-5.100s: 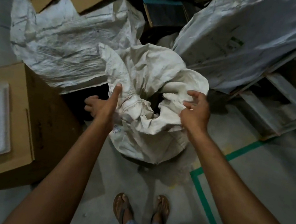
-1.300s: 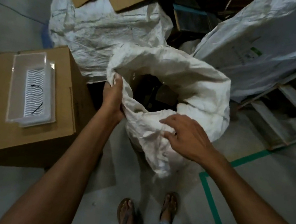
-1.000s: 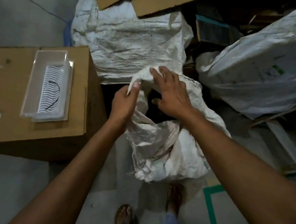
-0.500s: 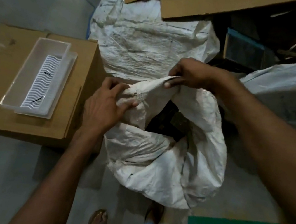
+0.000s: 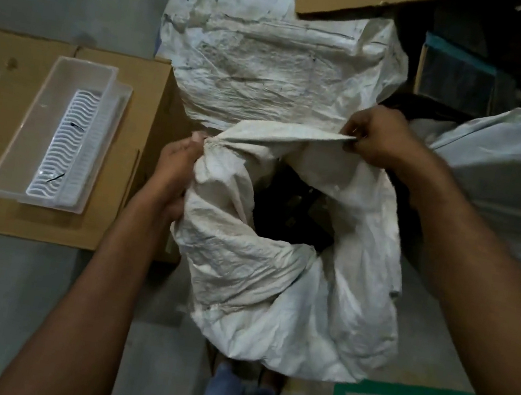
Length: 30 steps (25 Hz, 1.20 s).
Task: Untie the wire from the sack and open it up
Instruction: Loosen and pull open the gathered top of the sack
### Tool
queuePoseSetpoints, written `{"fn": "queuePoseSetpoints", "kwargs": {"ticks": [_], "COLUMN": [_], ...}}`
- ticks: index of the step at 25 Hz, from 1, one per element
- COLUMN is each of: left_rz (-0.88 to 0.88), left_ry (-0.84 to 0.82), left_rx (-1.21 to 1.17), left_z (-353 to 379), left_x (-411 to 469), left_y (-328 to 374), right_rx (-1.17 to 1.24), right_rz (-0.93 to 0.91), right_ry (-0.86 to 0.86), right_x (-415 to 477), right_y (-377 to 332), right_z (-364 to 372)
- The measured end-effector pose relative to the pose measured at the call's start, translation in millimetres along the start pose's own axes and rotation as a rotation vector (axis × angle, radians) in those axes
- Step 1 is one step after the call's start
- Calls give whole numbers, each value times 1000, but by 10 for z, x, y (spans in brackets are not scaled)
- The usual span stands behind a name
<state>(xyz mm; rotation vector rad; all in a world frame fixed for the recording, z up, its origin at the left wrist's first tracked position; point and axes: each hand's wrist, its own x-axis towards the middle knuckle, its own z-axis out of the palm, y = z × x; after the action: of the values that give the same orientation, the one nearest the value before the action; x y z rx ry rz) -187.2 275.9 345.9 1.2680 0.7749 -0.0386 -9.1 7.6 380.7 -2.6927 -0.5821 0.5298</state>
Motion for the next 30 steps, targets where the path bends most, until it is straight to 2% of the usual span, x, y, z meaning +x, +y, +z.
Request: {"fn": "queuePoseSetpoints", "kwargs": {"ticks": [1,3,5,7,8,9,11,12,13,15,17,20,22,24,26,28,30], "left_rz": [-62,-91,-121,-244,-247,-168,147,287,350,331,329,201,137,86,48,-3,-70], "left_ry": [13,6,-54,-148,-154,-163,-150,-169,-238,-440,-549,-465,-435,-476,-511,-540,-523], "left_rx": [-26,36,109,144,257,476,957,988,905,725,680,492,400,308,301,320,356], "left_z": [-20,-111,-168,-177,-173,-169,-75,52,215,625,945,1092,1102,1139,1164,1151,1095], "left_x": [50,165,279,410,503,610,732,730,715,657,644,701,728,782,836,908,1023], "left_y": [-9,-34,-68,-144,-215,-284,-334,-290,-224,-74,10,84,131,160,209,232,249], "right_rx": [44,170,349,471,503,508,515,513,501,492,568,575,558,625,594,584,637], "right_rz": [-14,-27,97,287,361,422,469,469,465,446,385,222,227,247,260,249,220], "right_ry": [37,-81,-175,-227,-278,-339,-460,-495,-510,-493,-407,-293,-191,-40,127,99,-78], "right_x": [-4,11,89,224,291,356,406,428,451,449,385,98,-99,-240,-278,-292,-265], "right_y": [22,27,24,58,75,85,51,12,-26,-99,-52,280,588,716,811,899,975], "right_z": [-52,-199,-290,-240,-175,-91,20,36,28,-41,-110,-88,169,466,582,467,255]}}
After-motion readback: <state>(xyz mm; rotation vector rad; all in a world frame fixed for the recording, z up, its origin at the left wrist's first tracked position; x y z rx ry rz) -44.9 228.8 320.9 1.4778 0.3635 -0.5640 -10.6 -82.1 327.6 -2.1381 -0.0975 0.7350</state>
